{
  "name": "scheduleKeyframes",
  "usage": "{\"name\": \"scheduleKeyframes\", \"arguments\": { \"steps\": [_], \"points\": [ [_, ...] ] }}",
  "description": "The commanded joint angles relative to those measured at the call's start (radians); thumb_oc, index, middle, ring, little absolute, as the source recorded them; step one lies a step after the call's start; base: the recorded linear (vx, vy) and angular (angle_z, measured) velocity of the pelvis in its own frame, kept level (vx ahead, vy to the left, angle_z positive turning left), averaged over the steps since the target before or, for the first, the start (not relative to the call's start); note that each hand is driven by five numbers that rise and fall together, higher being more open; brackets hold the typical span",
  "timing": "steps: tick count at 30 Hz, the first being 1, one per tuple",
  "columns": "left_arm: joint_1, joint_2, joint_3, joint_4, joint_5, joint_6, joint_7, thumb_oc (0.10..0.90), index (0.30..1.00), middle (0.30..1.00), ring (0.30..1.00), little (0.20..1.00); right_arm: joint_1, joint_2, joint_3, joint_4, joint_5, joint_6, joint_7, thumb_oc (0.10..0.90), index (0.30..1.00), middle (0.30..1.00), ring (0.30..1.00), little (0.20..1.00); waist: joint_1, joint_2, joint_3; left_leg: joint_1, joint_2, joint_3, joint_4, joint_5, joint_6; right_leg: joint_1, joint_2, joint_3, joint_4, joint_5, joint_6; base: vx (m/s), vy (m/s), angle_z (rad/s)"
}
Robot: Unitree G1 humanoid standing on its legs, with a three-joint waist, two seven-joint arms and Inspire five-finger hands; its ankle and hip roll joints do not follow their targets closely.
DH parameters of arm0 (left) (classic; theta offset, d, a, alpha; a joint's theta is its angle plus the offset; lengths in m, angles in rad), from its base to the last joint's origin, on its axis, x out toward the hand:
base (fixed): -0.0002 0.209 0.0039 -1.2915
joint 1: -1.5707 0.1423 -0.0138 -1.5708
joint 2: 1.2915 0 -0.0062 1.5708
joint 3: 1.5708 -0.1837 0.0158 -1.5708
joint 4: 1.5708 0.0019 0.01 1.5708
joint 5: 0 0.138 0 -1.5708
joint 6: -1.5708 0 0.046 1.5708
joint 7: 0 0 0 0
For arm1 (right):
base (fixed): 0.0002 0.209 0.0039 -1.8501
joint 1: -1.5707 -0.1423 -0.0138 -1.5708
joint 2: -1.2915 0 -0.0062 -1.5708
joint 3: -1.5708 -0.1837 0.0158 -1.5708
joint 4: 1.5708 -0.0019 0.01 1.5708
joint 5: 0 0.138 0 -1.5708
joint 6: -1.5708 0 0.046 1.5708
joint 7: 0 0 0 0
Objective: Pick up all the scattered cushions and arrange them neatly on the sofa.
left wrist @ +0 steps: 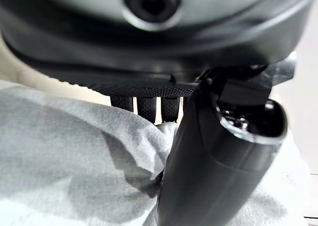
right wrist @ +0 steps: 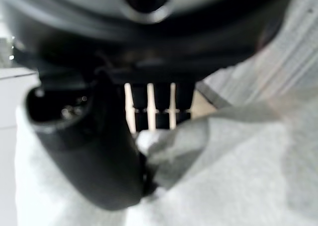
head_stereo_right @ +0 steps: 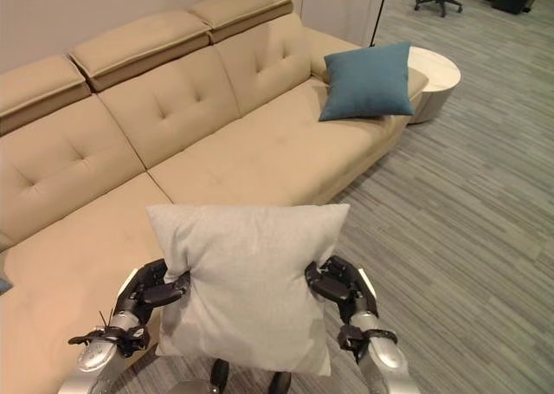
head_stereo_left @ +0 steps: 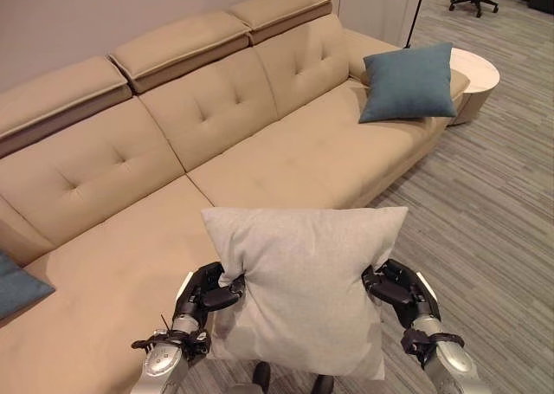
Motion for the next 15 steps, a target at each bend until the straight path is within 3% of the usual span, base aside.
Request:
{"name": "scheduleKeyframes", "arguments": {
  "steps": [1, 6, 8, 9, 11, 15],
  "points": [
    [-0.106, 0.034, -0.017, -0.127, -0.020, -0.106, -0.058, 0.400, 0.300, 0.300, 0.300, 0.300, -0.136, 0.050, 0.059, -0.143, -0.020, -0.139, 0.044, 0.400, 0.300, 0.300, 0.300, 0.300, 0.020, -0.070, -0.051, -0.045, -0.038, 0.012, 0.106, -0.110, -0.005, 0.072, -0.049, 0.028, 0.077, -0.106, 0.088, 0.12, 0.097, -0.17],
    [-0.077, 0.057, 0.009, -0.140, -0.027, -0.101, -0.051, 0.400, 0.300, 0.300, 0.300, 0.300, -0.160, 0.077, 0.082, -0.135, -0.038, -0.129, 0.051, 0.400, 0.300, 0.300, 0.300, 0.300, 0.057, -0.080, -0.041, 0.014, -0.038, 0.017, 0.077, -0.145, 0.042, 0.022, -0.083, 0.051, 0.269, -0.125, 0.125, 0.13, 0.142, -0.19],
    [-0.070, 0.070, 0.016, -0.141, -0.026, -0.101, -0.043, 0.400, 0.300, 0.300, 0.300, 0.300, -0.173, 0.085, 0.092, -0.139, -0.043, -0.123, 0.057, 0.400, 0.300, 0.300, 0.300, 0.300, 0.056, -0.071, -0.023, 0.035, -0.041, 0.012, 0.082, -0.159, 0.071, -0.031, -0.101, 0.078, 0.404, -0.087, 0.152, 0.07, 0.132, -0.17],
    [-0.070, 0.070, 0.016, -0.141, -0.026, -0.101, -0.043, 0.400, 0.300, 0.300, 0.300, 0.300, -0.173, 0.085, 0.092, -0.139, -0.043, -0.123, 0.057, 0.400, 0.300, 0.300, 0.300, 0.300, 0.056, -0.072, -0.024, 0.034, -0.041, 0.011, 0.081, -0.158, 0.071, -0.032, -0.101, 0.077, 0.404, -0.087, 0.152, 0.04, 0.097, 0.04],
    [-0.066, 0.076, 0.024, -0.139, -0.022, -0.104, -0.036, 0.400, 0.300, 0.300, 0.300, 0.300, -0.177, 0.097, 0.097, -0.145, -0.052, -0.123, 0.062, 0.400, 0.300, 0.300, 0.300, 0.300, 0.046, -0.047, -0.007, 0.057, -0.033, -0.020, 0.078, -0.168, 0.093, -0.116, -0.089, 0.129, 0.538, -0.070, 0.173, 0.08, 0.104, 0.03],
    [-0.072, 0.061, 0.021, -0.137, -0.027, -0.108, -0.034, 0.400, 0.300, 0.300, 0.300, 0.300, -0.174, 0.093, 0.097, -0.151, -0.060, -0.121, 0.065, 0.400, 0.300, 0.300, 0.300, 0.300, 0.039, -0.041, -0.010, 0.098, -0.037, -0.055, 0.035, -0.171, 0.090, -0.138, -0.083, 0.184, 0.444, -0.103, 0.149, 0.15, 0.003, 0.23]
  ]
}}
